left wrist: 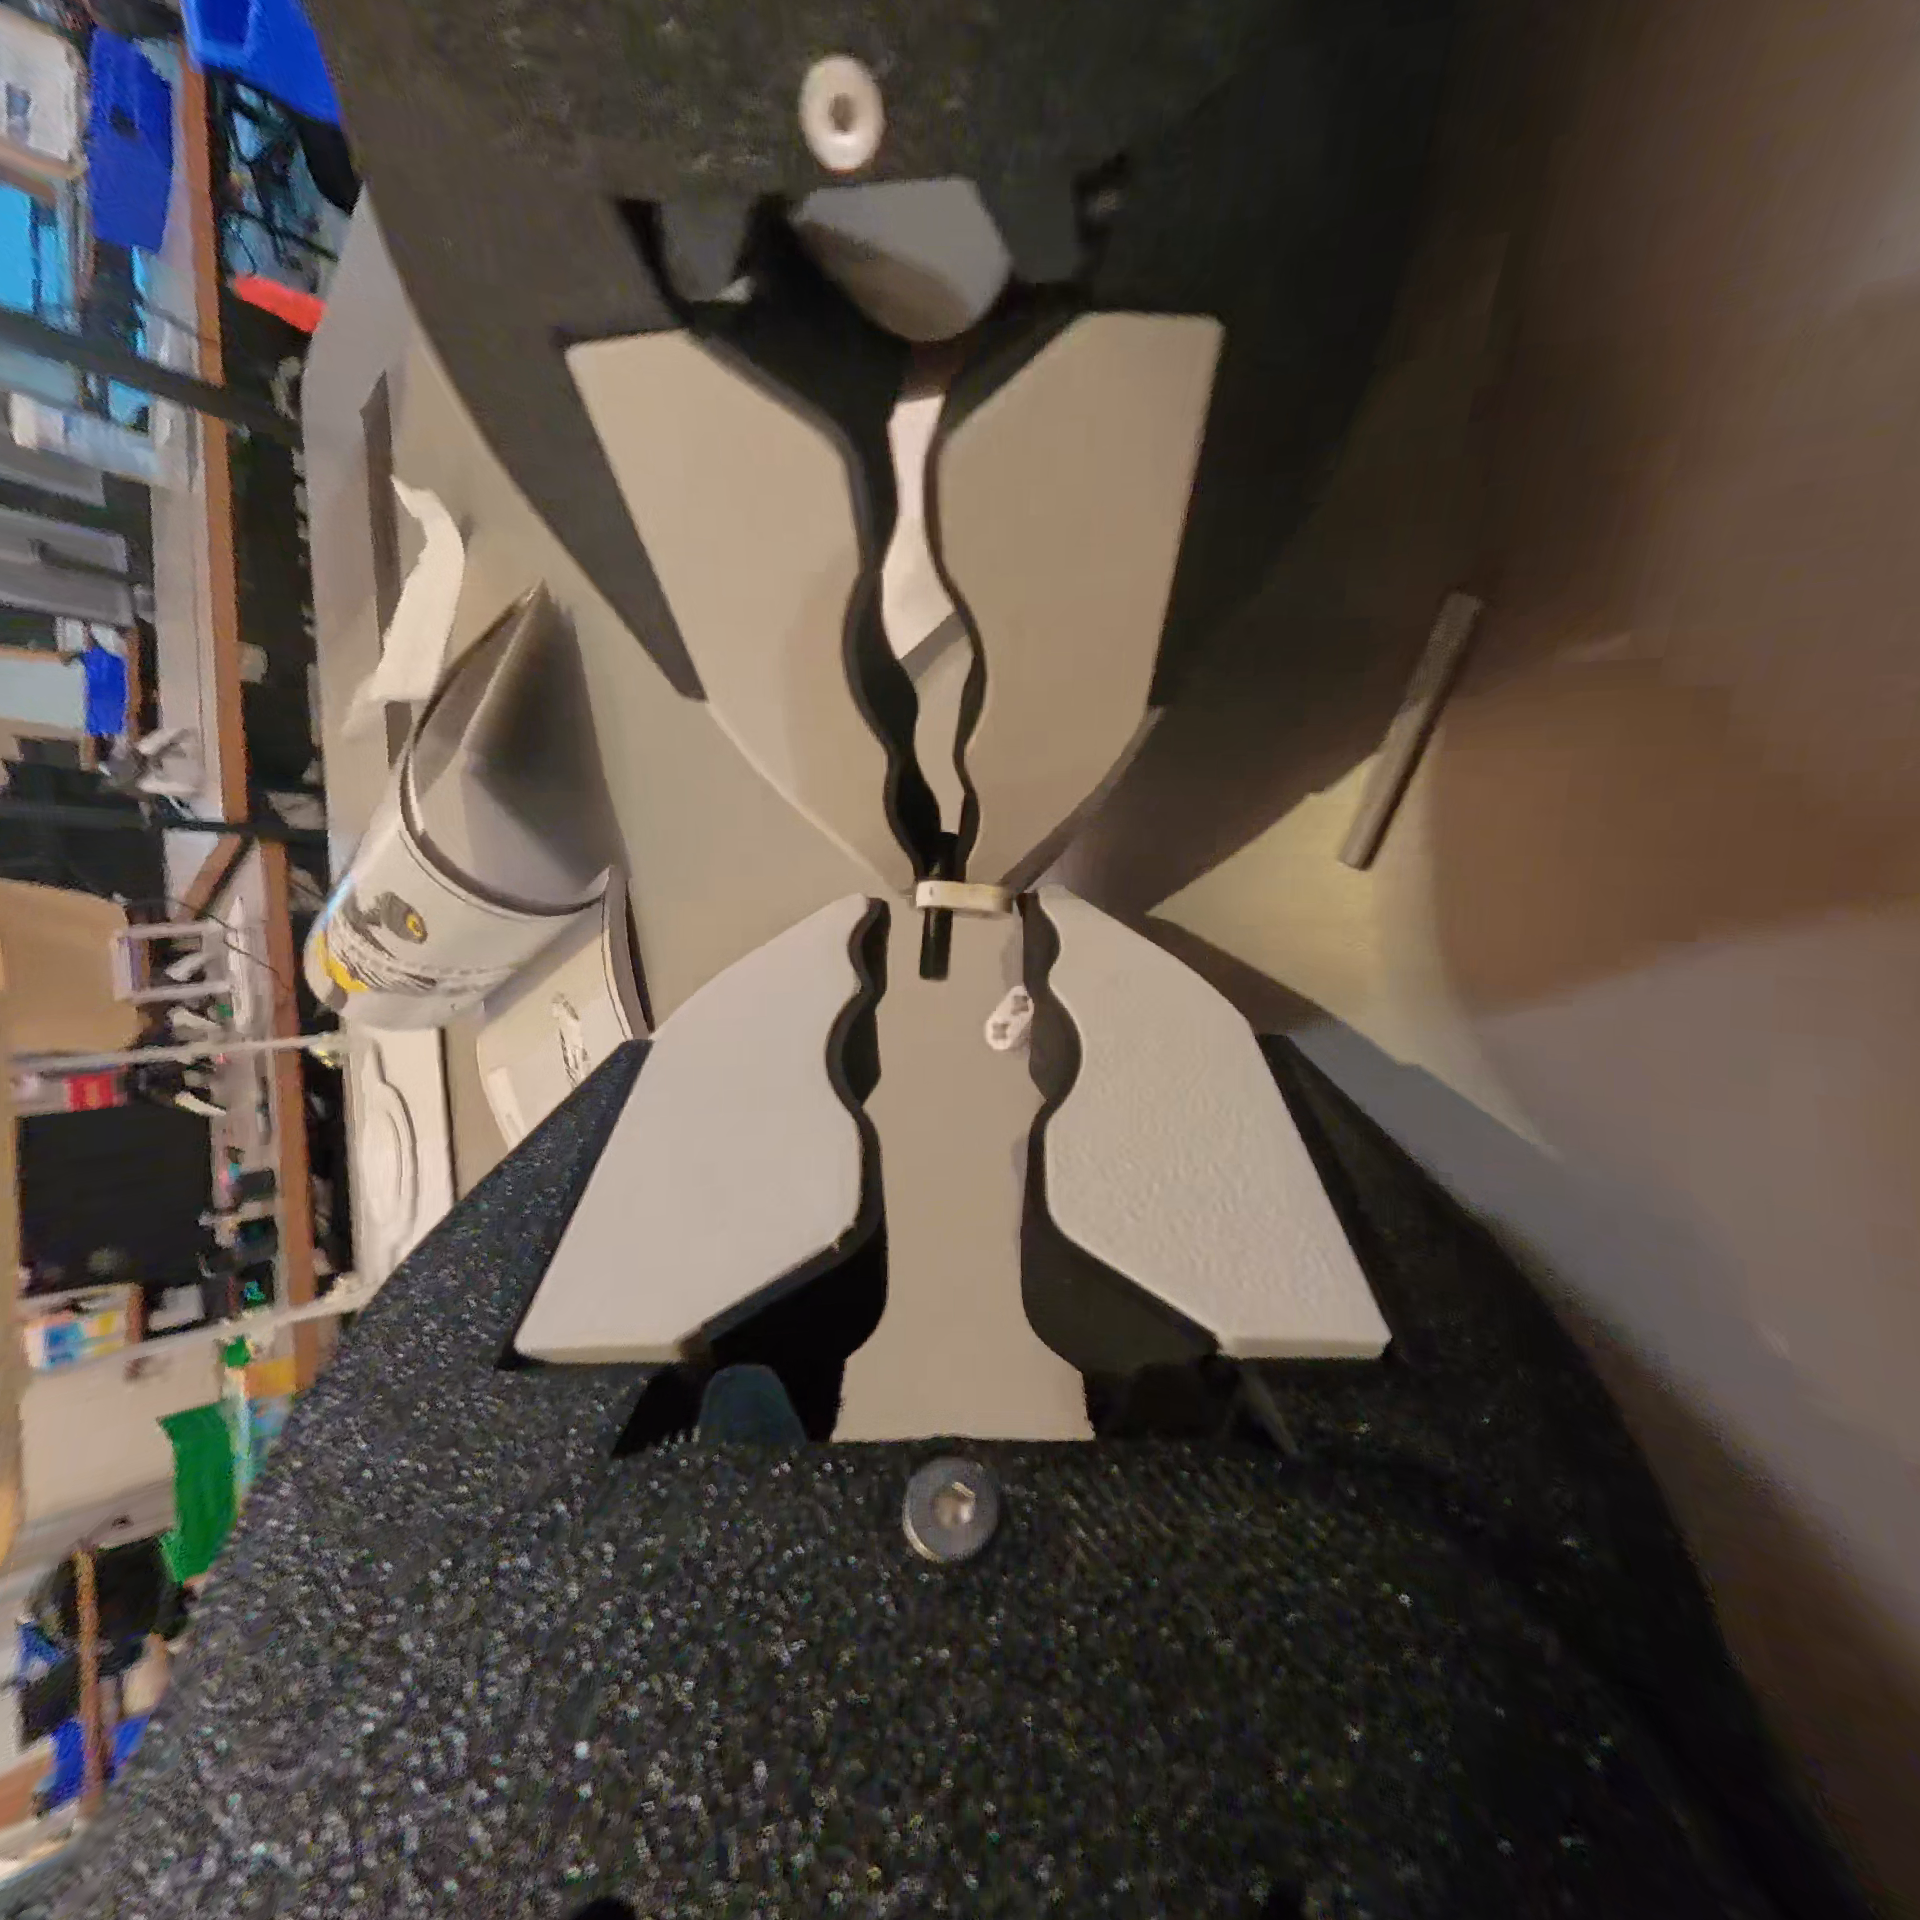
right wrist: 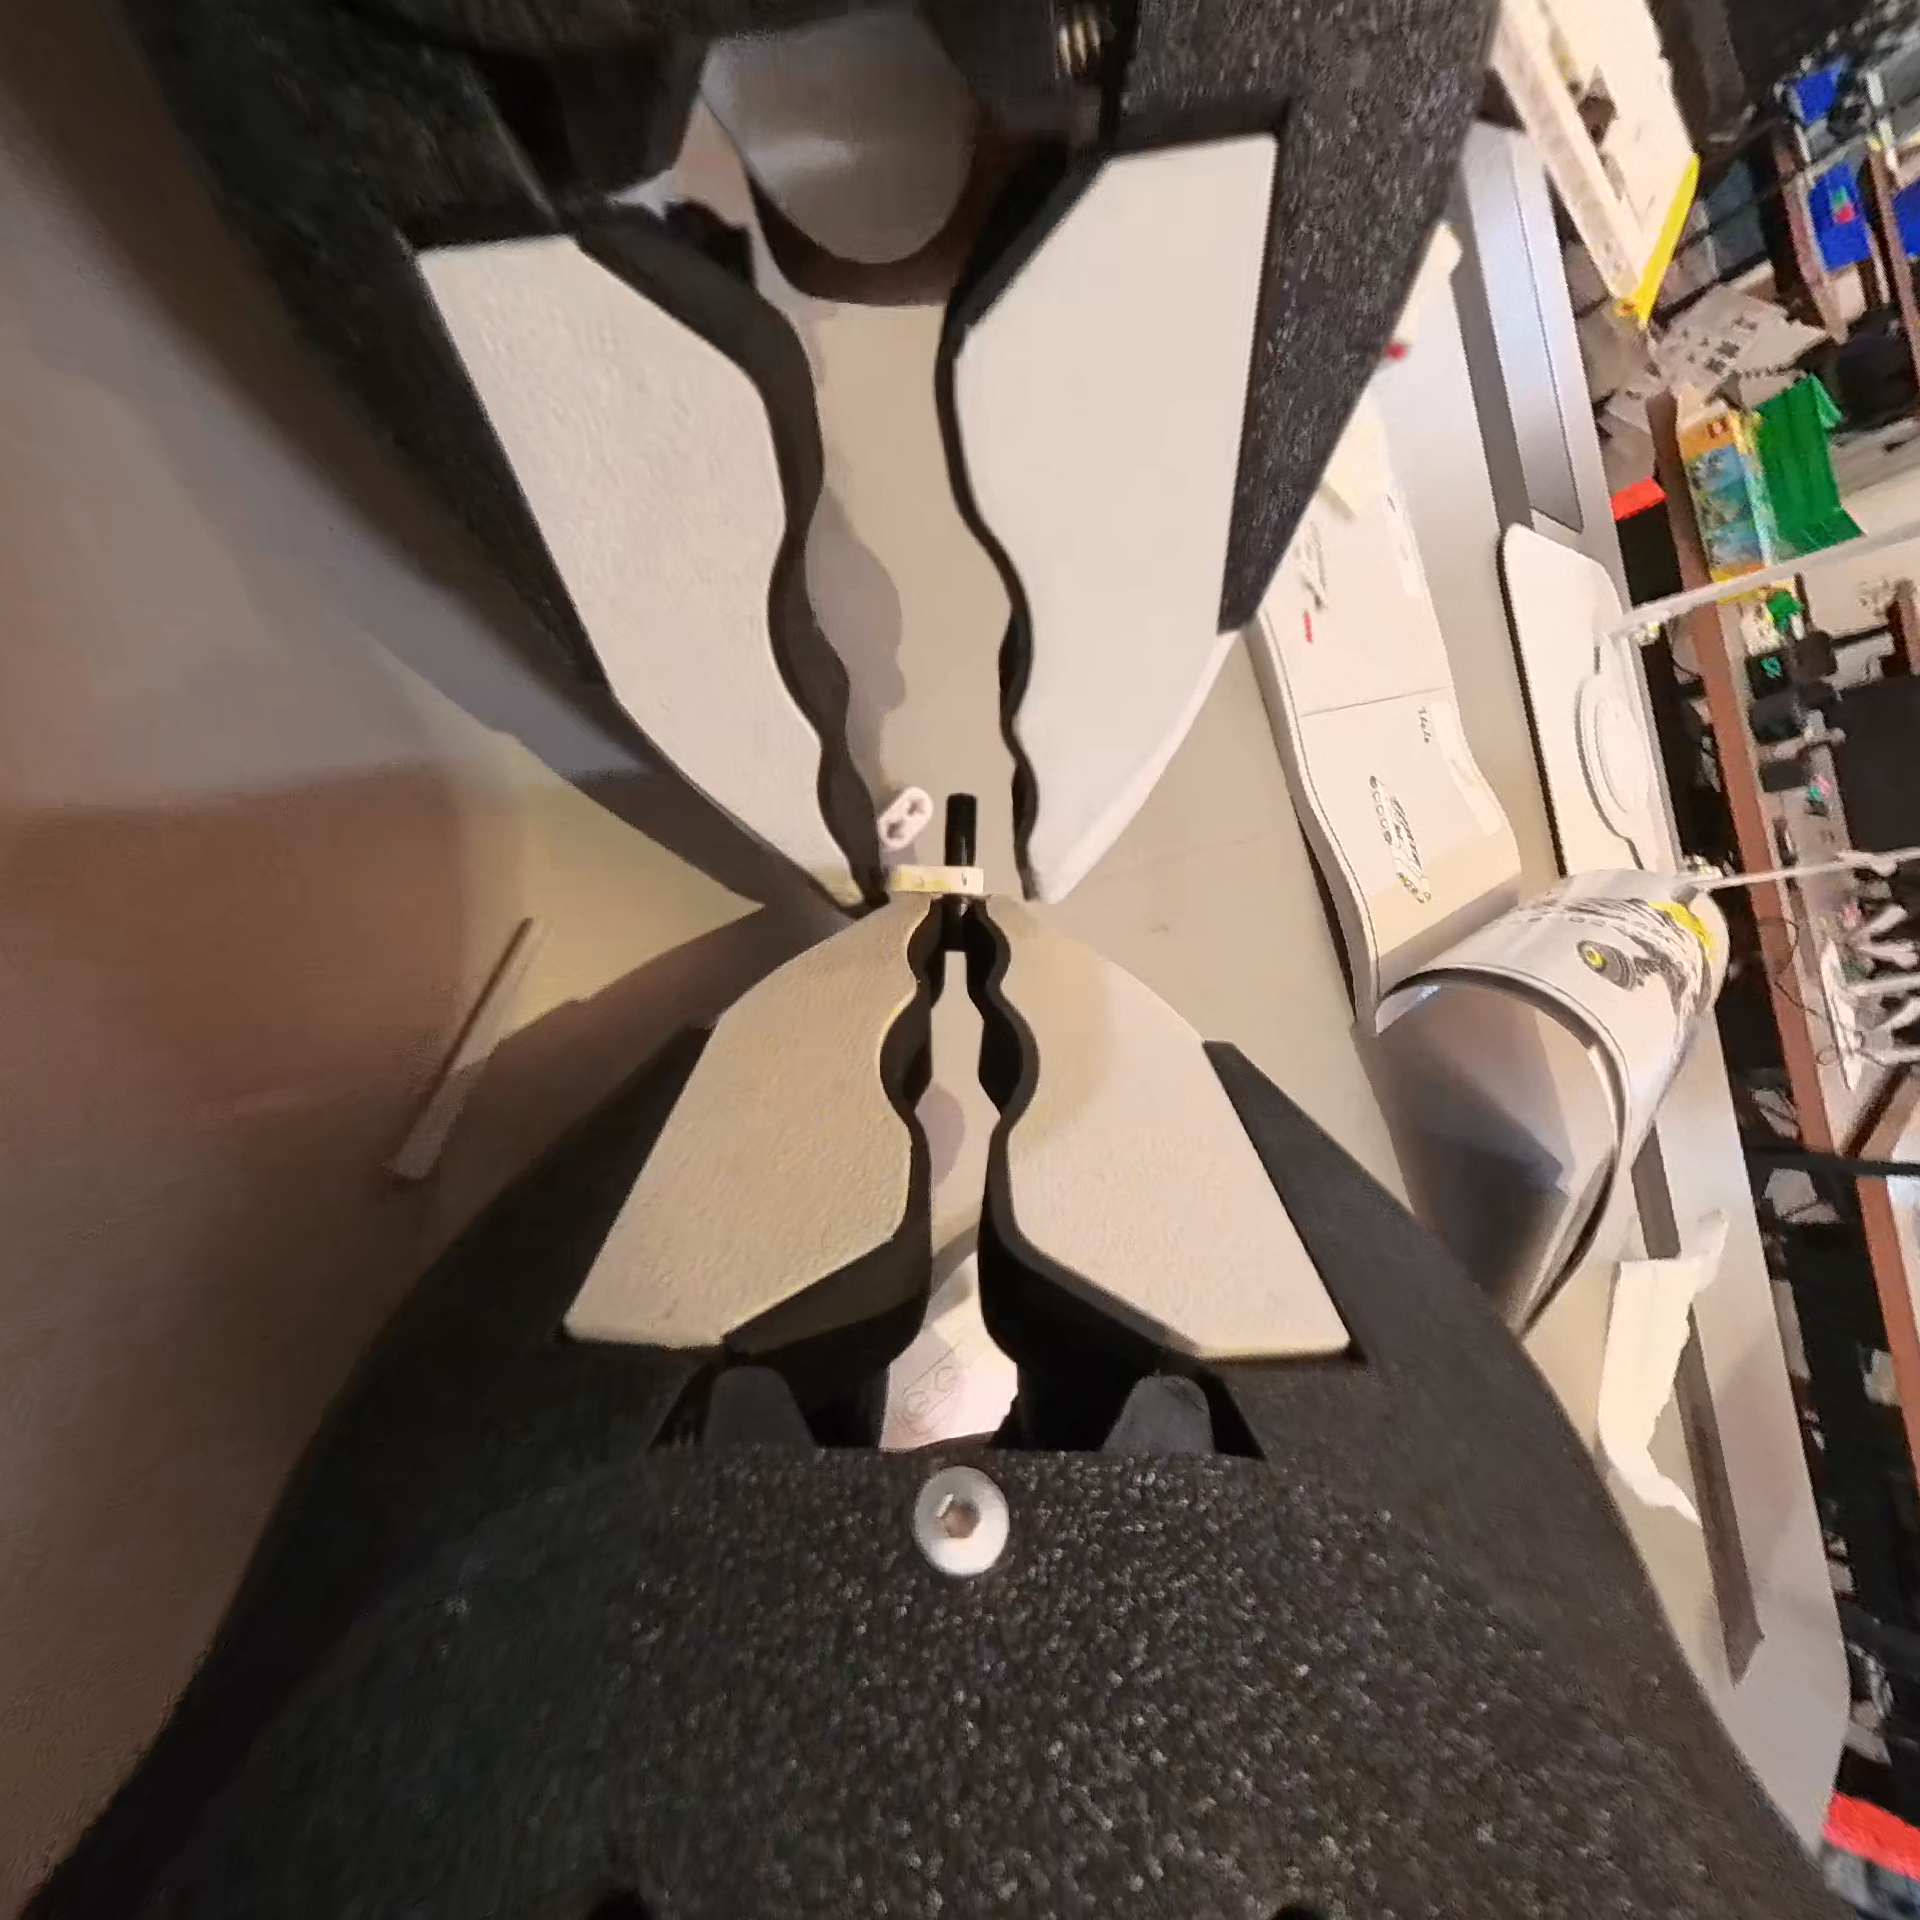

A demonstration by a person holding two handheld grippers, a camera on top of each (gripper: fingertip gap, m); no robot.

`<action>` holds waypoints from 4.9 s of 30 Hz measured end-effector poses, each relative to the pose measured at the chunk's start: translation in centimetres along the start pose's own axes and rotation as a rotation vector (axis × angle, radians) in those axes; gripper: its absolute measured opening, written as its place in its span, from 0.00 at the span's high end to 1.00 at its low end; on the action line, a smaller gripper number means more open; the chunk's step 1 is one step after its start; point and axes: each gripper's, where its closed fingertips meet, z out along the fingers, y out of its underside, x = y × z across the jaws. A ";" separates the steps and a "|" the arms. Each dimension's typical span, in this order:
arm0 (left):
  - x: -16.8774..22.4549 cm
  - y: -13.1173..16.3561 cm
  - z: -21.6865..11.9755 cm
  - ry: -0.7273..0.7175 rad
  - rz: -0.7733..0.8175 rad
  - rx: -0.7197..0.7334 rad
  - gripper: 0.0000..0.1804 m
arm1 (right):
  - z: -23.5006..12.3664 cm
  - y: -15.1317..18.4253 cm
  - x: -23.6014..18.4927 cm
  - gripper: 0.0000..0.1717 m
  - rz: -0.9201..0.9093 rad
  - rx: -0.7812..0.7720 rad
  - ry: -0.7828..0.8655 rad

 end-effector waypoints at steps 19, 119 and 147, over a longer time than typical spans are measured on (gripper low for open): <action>-1.5 -0.1 0.0 -0.375 0.492 -0.117 0.85 | -0.4 -0.3 0.0 0.98 0.200 0.052 -0.097; -3.5 0.1 0.2 -0.611 0.671 -0.305 0.96 | 0.4 0.9 1.4 0.96 0.141 -0.114 0.080; -3.3 0.2 0.0 -0.600 0.584 -0.148 0.96 | 0.0 0.9 1.4 0.99 0.069 -0.059 0.110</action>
